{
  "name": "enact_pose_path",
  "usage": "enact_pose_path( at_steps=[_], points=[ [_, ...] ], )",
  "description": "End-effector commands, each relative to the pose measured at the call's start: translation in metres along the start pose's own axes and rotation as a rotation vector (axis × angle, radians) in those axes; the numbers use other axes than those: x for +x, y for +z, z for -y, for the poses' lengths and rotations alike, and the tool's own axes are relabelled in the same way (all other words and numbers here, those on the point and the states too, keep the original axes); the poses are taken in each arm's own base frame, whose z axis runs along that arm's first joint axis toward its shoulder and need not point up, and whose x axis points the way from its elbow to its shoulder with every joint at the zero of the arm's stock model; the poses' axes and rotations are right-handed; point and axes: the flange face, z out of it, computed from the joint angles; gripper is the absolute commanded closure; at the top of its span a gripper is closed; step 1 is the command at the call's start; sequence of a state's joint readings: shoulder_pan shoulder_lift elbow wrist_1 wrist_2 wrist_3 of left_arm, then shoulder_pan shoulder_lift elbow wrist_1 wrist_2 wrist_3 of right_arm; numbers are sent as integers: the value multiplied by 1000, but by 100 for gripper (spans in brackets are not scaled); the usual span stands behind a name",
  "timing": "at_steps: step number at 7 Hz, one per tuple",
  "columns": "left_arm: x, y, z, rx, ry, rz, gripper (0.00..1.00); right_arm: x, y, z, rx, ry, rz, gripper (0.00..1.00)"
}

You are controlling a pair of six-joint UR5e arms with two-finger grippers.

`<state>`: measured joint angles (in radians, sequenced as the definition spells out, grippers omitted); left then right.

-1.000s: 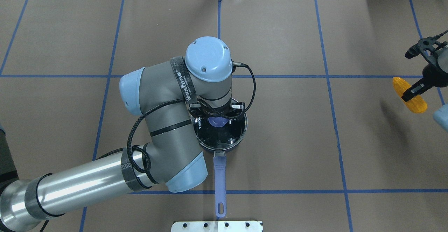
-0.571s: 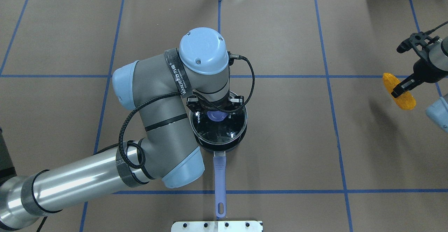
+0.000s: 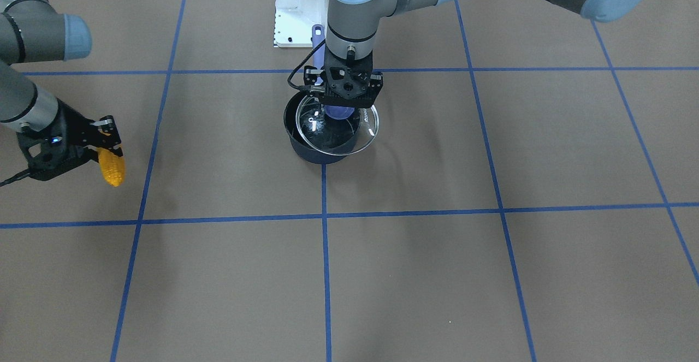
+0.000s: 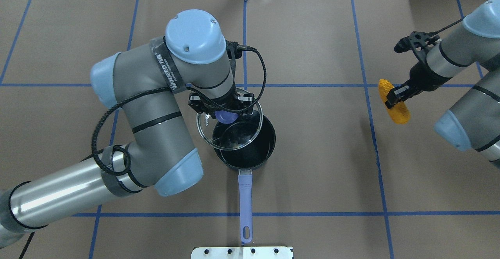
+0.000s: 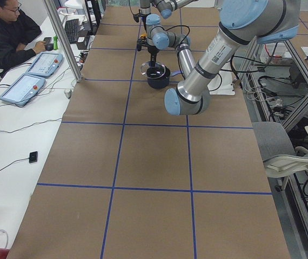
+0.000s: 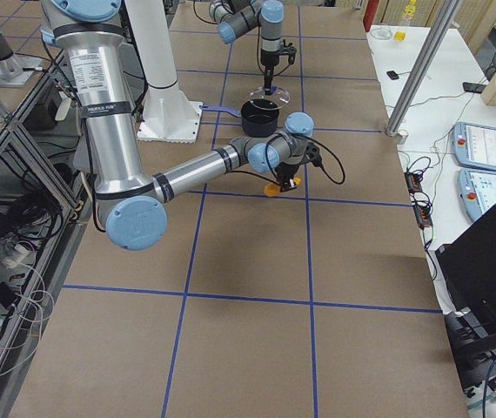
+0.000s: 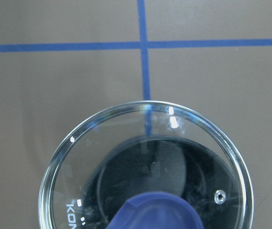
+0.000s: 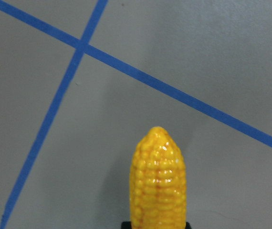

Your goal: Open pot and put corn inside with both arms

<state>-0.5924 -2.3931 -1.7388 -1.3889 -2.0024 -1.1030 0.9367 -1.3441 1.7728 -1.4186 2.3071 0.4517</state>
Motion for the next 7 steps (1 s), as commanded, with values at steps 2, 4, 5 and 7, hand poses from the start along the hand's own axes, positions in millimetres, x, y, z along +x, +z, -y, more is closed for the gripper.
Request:
enact_pose_path(
  at_steps=[2, 4, 5, 7],
  points=[
    [-92, -20, 9, 24, 66, 22, 32, -152, 4, 32, 19, 114, 103, 73],
    [-123, -17, 15, 24, 109, 50, 32, -216, -3, 43, 34, 139, 154, 73],
    [-142, -13, 17, 22, 138, 66, 32, -247, -7, 46, 37, 153, 184, 73],
    [-176, -16, 24, 27, 167, 90, 31, -310, 0, 45, 51, 132, 206, 73]
  ],
)
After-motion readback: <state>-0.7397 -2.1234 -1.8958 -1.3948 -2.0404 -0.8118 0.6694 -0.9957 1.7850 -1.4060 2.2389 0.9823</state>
